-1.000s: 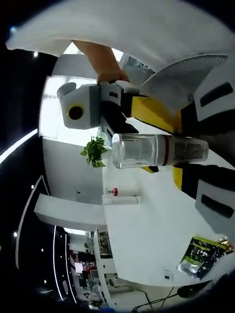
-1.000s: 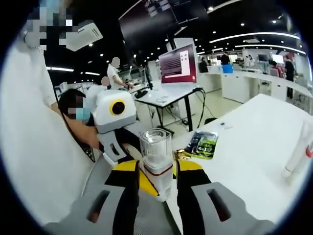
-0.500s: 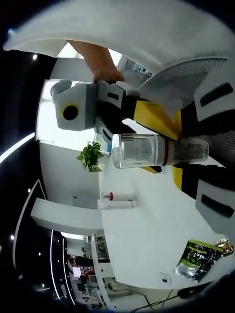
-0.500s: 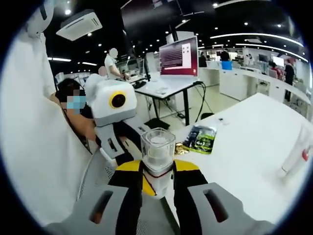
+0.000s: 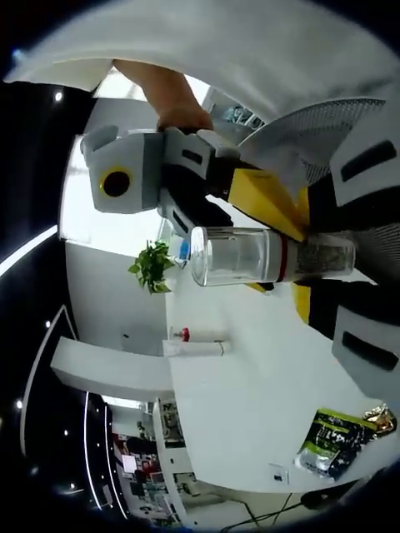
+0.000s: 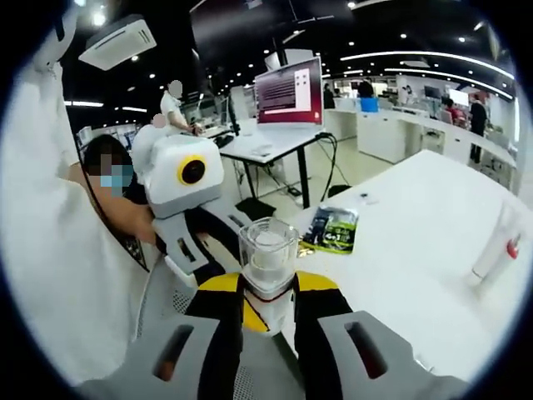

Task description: Arrange the skincare products in the storage area until every visible bottle or jar stands upright without overlapping.

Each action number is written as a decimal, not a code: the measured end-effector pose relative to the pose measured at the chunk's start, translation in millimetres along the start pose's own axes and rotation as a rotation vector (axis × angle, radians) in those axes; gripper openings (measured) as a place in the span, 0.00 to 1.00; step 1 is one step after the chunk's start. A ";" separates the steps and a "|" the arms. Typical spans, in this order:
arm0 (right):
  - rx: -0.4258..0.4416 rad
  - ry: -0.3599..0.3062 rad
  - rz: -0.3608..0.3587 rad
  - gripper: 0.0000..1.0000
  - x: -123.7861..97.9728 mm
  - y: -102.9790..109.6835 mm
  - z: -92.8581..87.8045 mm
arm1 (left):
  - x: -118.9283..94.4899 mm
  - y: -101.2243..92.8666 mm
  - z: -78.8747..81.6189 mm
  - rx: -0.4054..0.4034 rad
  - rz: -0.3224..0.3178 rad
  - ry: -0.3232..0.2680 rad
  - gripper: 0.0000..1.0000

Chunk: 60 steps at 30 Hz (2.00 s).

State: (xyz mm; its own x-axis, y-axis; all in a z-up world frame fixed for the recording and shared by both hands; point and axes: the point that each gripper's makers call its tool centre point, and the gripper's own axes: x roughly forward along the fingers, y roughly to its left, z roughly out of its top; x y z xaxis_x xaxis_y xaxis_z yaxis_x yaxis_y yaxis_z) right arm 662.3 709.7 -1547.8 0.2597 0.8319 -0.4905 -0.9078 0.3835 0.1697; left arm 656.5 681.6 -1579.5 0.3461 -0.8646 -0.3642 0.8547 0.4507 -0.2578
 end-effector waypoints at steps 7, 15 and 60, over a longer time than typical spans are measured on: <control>-0.004 0.017 -0.013 0.19 0.3 -0.7 -1.6 | 2.0 0.3 -1.5 0.005 0.010 0.004 0.22; 0.003 0.023 -0.009 0.19 2.1 -4.1 -1.7 | 3.6 6.5 -5.4 0.016 0.051 0.022 0.25; 0.130 -0.092 -0.335 0.20 -38.3 -106.9 -6.1 | 17.9 39.5 -46.0 0.237 0.305 0.273 0.28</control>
State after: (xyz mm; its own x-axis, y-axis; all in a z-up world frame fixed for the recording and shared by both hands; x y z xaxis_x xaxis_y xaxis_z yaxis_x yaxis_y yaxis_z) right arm 747.4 634.4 -1552.4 0.5692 0.6821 -0.4589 -0.7197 0.6833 0.1229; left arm 678.7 694.1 -1637.3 0.5076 -0.5965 -0.6217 0.8058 0.5841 0.0976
